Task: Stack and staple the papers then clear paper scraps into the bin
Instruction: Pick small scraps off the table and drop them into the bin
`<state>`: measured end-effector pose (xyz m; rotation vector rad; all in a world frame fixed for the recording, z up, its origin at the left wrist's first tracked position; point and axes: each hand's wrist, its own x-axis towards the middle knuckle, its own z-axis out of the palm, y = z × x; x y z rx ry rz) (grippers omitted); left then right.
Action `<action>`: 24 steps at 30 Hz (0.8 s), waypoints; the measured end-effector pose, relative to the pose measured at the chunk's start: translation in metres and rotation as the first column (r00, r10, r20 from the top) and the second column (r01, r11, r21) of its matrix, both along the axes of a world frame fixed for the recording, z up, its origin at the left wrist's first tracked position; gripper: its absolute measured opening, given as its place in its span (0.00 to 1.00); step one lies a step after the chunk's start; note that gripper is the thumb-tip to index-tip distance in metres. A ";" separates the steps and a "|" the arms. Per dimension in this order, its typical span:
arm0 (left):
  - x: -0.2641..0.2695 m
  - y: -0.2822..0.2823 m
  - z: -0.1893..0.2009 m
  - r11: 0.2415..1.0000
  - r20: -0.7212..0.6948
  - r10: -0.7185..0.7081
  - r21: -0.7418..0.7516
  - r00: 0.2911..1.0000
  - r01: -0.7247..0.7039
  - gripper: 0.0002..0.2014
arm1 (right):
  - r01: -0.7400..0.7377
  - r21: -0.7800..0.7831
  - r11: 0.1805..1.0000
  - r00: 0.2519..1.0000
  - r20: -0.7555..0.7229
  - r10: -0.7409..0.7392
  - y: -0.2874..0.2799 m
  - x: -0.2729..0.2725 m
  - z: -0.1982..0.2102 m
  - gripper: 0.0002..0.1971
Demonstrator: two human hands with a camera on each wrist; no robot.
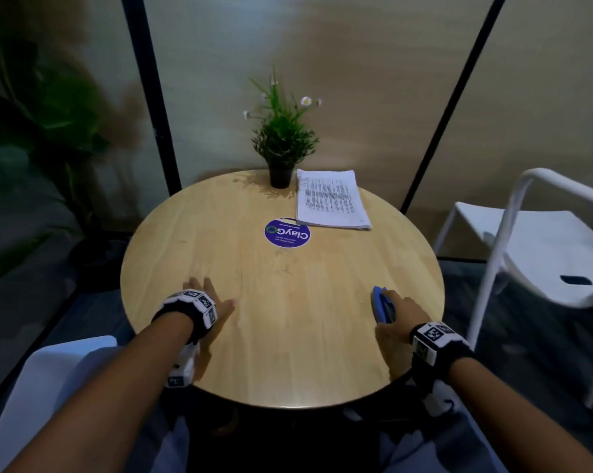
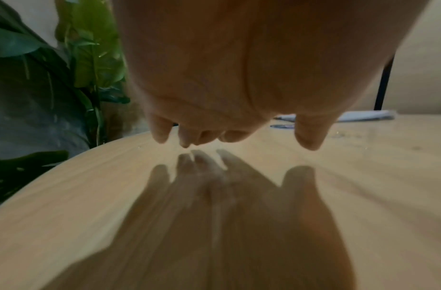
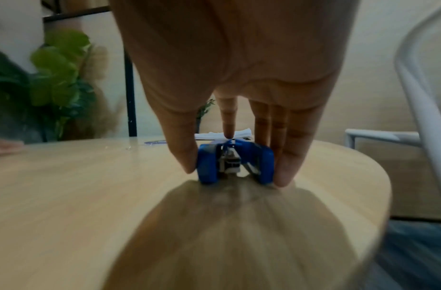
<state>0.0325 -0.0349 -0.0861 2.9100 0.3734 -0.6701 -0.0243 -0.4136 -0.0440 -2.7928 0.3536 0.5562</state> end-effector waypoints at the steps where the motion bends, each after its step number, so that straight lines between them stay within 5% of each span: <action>1: 0.005 0.003 -0.007 1.000 -0.052 -0.017 -0.004 0.999 0.017 0.49 | 0.009 0.029 1.000 1.000 0.020 -0.010 -0.005 0.003 -0.001 0.40; 9: 0.012 -0.043 -0.008 0.970 -0.014 -0.235 -0.065 0.972 0.233 0.50 | 0.098 0.041 0.994 0.976 0.192 -0.104 -0.044 0.048 0.001 0.28; 16: 0.027 -0.089 -0.008 0.867 -0.012 -0.493 -0.091 0.870 0.490 0.49 | 0.161 -0.088 0.983 0.983 0.107 -0.151 -0.054 0.076 -0.001 0.30; 20: 0.034 -0.102 0.004 0.784 -0.009 -0.615 -0.114 0.789 0.610 0.45 | 0.027 -0.264 0.964 0.994 0.109 0.002 -0.043 0.080 0.004 0.32; 22: 0.044 -0.091 0.008 0.821 0.043 -0.558 -0.114 0.829 0.559 0.45 | -0.124 -0.358 0.926 0.973 0.138 0.183 -0.033 0.072 0.001 0.28; 24: 0.056 -0.067 0.013 0.881 0.077 -0.460 -0.086 0.885 0.465 0.45 | -0.302 -0.415 0.858 0.943 0.004 0.333 -0.024 0.056 -0.002 0.34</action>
